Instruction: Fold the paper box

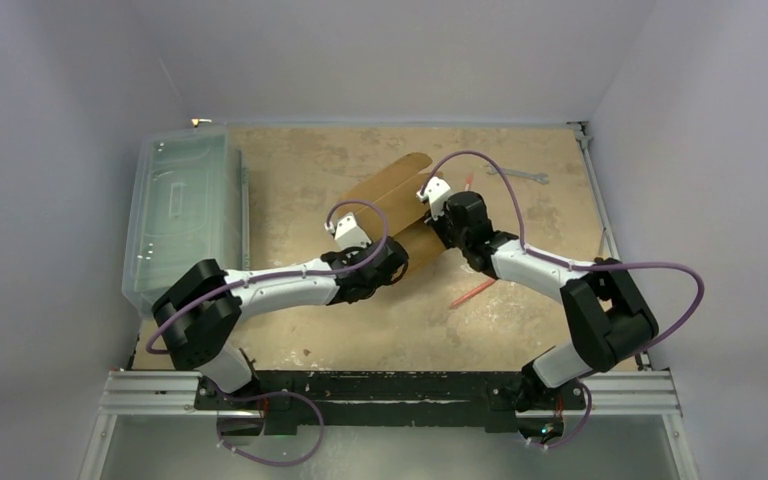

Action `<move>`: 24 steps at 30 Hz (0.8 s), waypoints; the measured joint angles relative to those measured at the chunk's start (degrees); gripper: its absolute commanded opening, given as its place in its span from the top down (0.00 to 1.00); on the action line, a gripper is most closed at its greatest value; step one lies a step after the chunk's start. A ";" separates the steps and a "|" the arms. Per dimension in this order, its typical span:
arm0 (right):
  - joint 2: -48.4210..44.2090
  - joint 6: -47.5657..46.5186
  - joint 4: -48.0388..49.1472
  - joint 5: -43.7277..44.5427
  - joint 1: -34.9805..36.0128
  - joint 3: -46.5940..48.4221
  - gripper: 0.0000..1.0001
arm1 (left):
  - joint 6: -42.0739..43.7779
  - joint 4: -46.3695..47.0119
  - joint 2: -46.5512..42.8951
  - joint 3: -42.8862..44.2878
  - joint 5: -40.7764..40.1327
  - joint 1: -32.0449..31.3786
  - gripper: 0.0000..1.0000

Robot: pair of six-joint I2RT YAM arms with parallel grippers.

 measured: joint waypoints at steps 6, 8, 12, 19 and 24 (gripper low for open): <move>0.00 -0.33 -1.77 -1.31 0.26 0.04 0.68 | 0.02 -1.07 0.04 0.11 -2.25 -0.37 1.00; 0.00 -0.33 -1.81 -1.88 0.33 0.04 0.64 | 0.02 -1.27 0.24 0.15 -2.80 -0.39 1.00; -0.20 -0.20 -2.10 -3.39 0.35 0.04 0.52 | 0.02 -1.29 1.16 0.55 -3.34 -0.39 1.00; -3.26 0.15 -3.93 -6.34 -0.20 0.04 0.35 | 0.02 -0.81 2.05 1.51 -4.02 -0.42 1.00; -5.68 0.13 -5.14 -9.88 -2.12 0.07 0.22 | 0.07 0.11 2.32 2.16 -4.02 -0.74 1.00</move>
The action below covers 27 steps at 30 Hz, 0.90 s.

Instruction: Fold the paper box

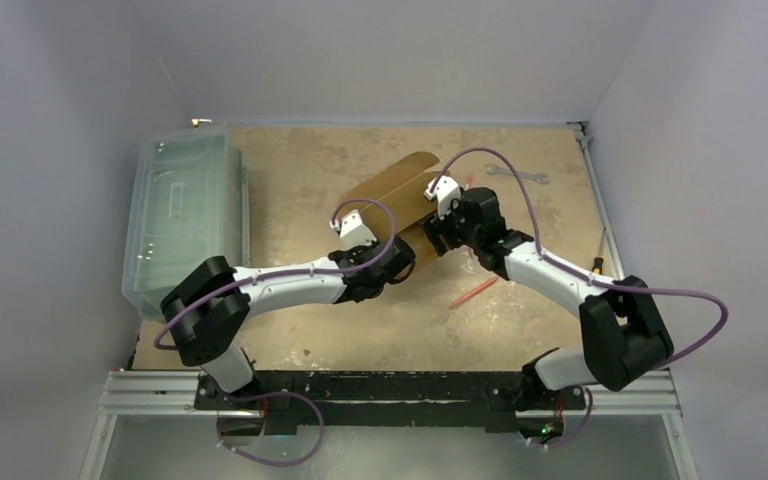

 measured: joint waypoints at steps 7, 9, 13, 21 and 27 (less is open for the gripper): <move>-1.09 -0.81 -1.75 -3.58 -2.60 0.15 0.15 | 0.02 0.85 0.44 0.42 0.00 -0.68 1.00; -1.09 -1.29 -2.49 -3.85 -2.95 0.20 0.14 | 0.04 0.81 0.44 0.42 0.00 -0.72 1.00; -1.09 -1.97 -3.10 -4.59 -3.63 0.20 0.13 | 0.02 0.81 0.44 0.42 -0.02 -0.72 1.00; -5.62 -4.85 -7.23 -9.66 -6.43 0.31 0.12 | 0.04 0.81 0.50 0.42 -0.04 -0.72 1.00; -11.21 -7.34 -9.40 -14.27 -7.85 0.44 0.11 | 0.15 0.72 0.79 0.42 -0.46 -0.83 1.00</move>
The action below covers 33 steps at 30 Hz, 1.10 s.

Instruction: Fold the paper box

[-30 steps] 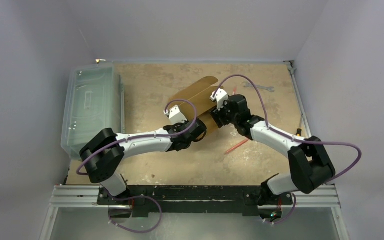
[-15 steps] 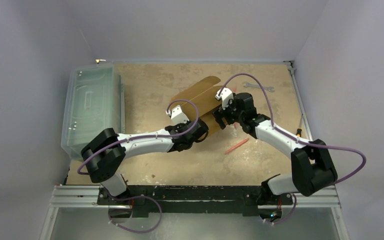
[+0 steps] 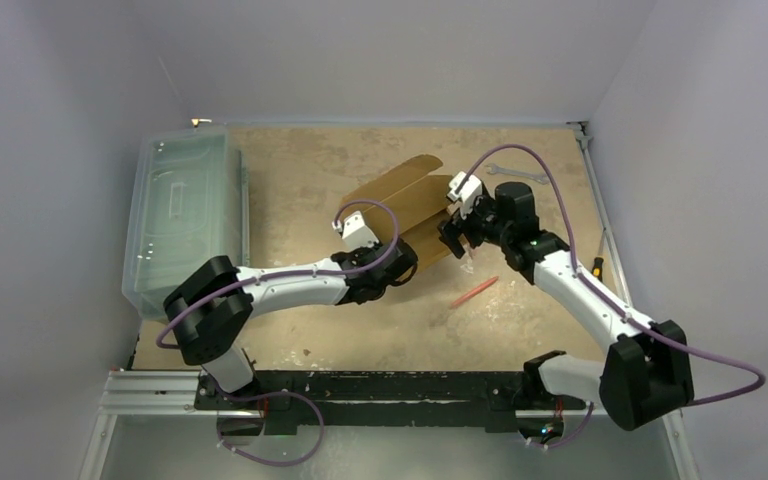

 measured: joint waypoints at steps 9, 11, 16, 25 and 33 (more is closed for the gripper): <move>-6.21 -2.10 -1.79 -6.19 -2.67 0.00 0.06 | 0.00 -1.70 0.28 0.17 -2.69 -1.62 1.00; -8.00 -2.14 -1.62 -6.47 -3.30 0.00 0.01 | 0.02 -2.27 0.28 0.50 -3.23 -1.92 1.00; -8.04 -1.79 -0.81 -5.97 -3.80 -0.04 0.01 | -0.04 -3.54 0.28 1.86 -4.61 -2.71 1.00; -3.67 -0.85 0.87 -0.42 -2.27 -0.28 0.23 | -0.22 -3.89 0.28 2.36 -5.51 -3.21 1.00; 2.29 -0.61 1.18 7.02 2.14 -0.28 0.55 | -0.28 -4.74 0.28 2.51 -5.51 -3.26 1.00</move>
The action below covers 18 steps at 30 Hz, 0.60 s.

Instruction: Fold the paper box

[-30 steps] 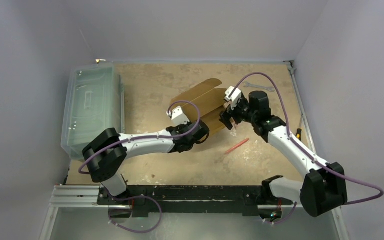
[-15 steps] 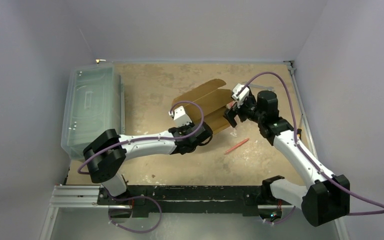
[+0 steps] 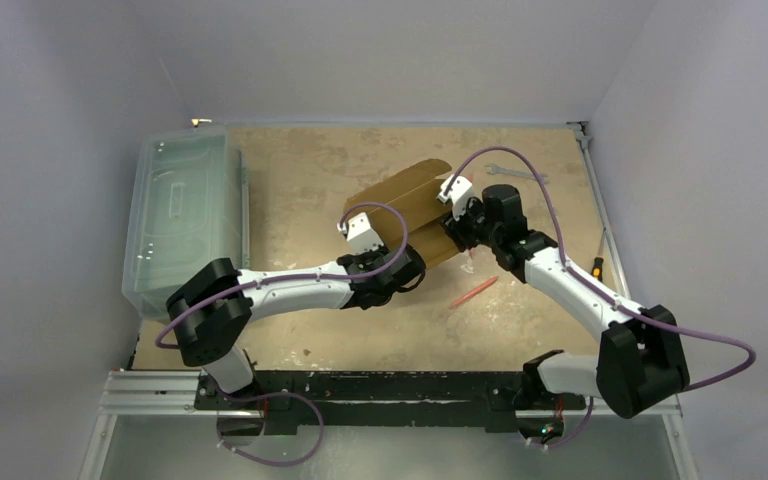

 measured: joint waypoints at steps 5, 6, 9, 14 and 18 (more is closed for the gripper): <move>0.57 0.26 0.15 2.38 1.11 0.00 0.84 | -0.55 -0.39 0.00 0.07 -0.04 0.00 1.00; 0.61 0.39 0.17 2.89 1.22 0.02 0.88 | -0.61 -0.52 0.00 0.09 0.00 -0.02 1.00; 1.55 1.42 0.90 4.39 1.33 0.20 0.96 | -1.03 -0.96 0.04 0.35 0.15 -0.07 1.00; 2.36 2.69 1.62 5.84 1.38 0.50 0.82 | -1.57 -1.75 0.15 1.16 0.55 -0.33 1.00; 2.36 3.08 1.55 5.88 1.46 0.61 0.49 | -1.68 -1.84 0.15 1.27 0.46 -0.31 1.00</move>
